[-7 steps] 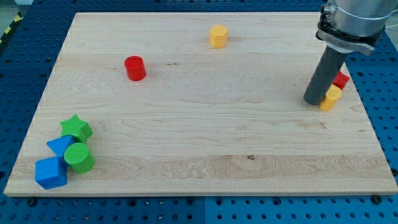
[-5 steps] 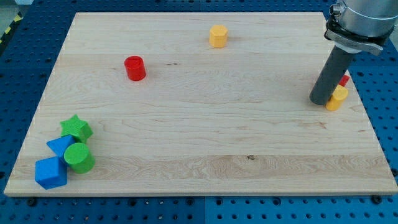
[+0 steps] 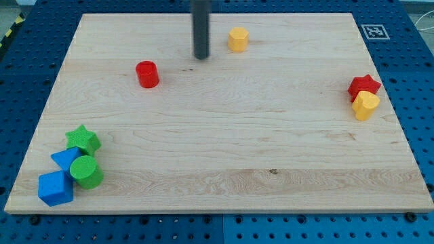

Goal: Move the red circle to the left side of the red star

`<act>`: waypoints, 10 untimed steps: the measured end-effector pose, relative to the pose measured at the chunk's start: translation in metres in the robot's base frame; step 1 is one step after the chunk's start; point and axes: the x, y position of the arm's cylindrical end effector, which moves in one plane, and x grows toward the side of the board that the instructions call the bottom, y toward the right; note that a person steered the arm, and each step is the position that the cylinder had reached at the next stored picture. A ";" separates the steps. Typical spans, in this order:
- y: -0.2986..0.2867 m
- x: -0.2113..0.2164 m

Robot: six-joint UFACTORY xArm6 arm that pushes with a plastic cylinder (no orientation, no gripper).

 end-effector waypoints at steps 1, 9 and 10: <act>-0.082 0.005; 0.006 0.096; 0.046 0.100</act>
